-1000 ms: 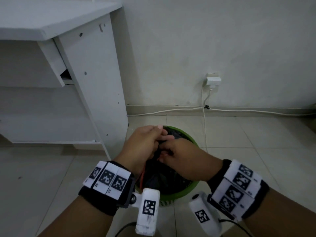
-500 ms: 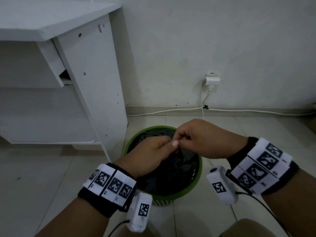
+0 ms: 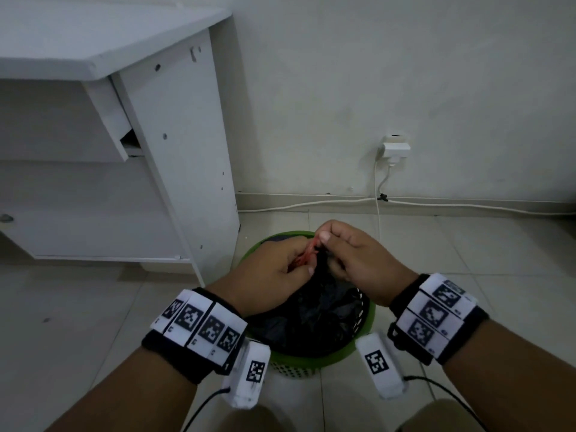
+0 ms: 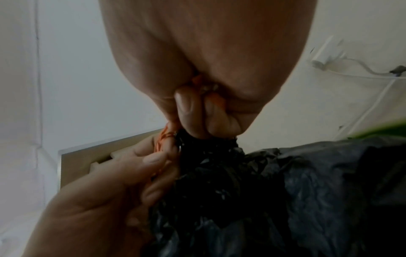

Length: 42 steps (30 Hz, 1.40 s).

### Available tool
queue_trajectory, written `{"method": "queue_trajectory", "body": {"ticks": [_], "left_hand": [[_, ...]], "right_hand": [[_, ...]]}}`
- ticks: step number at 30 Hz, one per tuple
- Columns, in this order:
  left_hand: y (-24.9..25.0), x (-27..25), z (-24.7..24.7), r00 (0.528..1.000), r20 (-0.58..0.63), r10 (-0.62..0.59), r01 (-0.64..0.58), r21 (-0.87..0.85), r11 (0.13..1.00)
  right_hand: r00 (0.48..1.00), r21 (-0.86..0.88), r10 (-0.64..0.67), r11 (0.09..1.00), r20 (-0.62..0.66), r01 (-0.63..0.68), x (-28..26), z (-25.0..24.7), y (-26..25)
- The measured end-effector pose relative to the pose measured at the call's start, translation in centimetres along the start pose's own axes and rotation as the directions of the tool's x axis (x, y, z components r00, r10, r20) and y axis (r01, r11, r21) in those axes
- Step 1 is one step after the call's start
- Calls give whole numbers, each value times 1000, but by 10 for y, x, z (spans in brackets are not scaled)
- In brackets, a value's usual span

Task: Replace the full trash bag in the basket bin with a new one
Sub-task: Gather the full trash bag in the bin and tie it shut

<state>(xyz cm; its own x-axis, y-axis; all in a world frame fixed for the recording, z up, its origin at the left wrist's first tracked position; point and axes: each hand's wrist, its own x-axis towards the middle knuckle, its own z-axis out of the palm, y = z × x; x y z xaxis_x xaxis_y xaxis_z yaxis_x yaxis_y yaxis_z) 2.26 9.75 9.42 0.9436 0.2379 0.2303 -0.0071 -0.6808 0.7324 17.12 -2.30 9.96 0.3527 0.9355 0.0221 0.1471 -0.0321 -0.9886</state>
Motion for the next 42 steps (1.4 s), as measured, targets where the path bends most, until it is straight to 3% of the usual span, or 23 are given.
{"method": "queue_trajectory", "body": {"ticks": [3,7,11,13,14,16,19,22,24,25,29,31,33,36,39,42], "left_hand": [[-3,-3,3,983,-181,-16,14,-9,1000],[-5,-2,9,949,-307,-67,67,-11,998],[-8,2,14,912,-396,106,-32,189,981],[-7,5,19,898,-405,172,-80,233,969],[-7,6,21,898,-416,146,-57,218,974],[-3,10,23,907,-421,-24,72,98,993],[5,17,21,888,-343,-307,263,-168,950],[13,25,13,826,-167,-538,376,-547,748],[11,29,8,798,-90,-596,382,-690,615],[8,31,7,796,-72,-601,377,-717,586],[1,33,11,804,-69,-590,365,-726,582],[3,32,13,806,-105,-582,324,-746,582],[5,32,13,801,-161,-577,284,-746,603],[8,30,9,810,-258,-527,242,-672,700],[8,29,7,835,-318,-450,235,-532,813],[9,32,8,829,-372,-417,233,-448,863]], "right_hand": [[998,-226,-62,973,-33,52,5,2,3],[998,-306,-58,951,-39,44,6,1,-7],[999,-510,17,860,-38,-34,14,-12,-17],[997,-506,68,859,-34,-76,17,-20,-19],[996,-488,76,869,-41,-86,19,-22,-20],[995,-481,28,874,-97,-71,20,-23,-17],[931,-658,-273,752,-244,49,18,-16,-4],[830,-773,-520,605,-203,190,8,-9,-1],[795,-852,-598,464,-99,243,5,-5,3],[789,-860,-610,437,-70,262,5,-3,8],[723,-803,-676,507,-144,314,13,-2,25],[721,-791,-676,521,-153,321,15,-1,28],[749,-753,-646,566,-152,335,16,-1,29],[821,-653,-555,673,-137,346,16,-5,25],[908,-391,-393,866,-146,312,14,-8,13],[928,-220,-324,934,-185,282,13,-9,5]]}}
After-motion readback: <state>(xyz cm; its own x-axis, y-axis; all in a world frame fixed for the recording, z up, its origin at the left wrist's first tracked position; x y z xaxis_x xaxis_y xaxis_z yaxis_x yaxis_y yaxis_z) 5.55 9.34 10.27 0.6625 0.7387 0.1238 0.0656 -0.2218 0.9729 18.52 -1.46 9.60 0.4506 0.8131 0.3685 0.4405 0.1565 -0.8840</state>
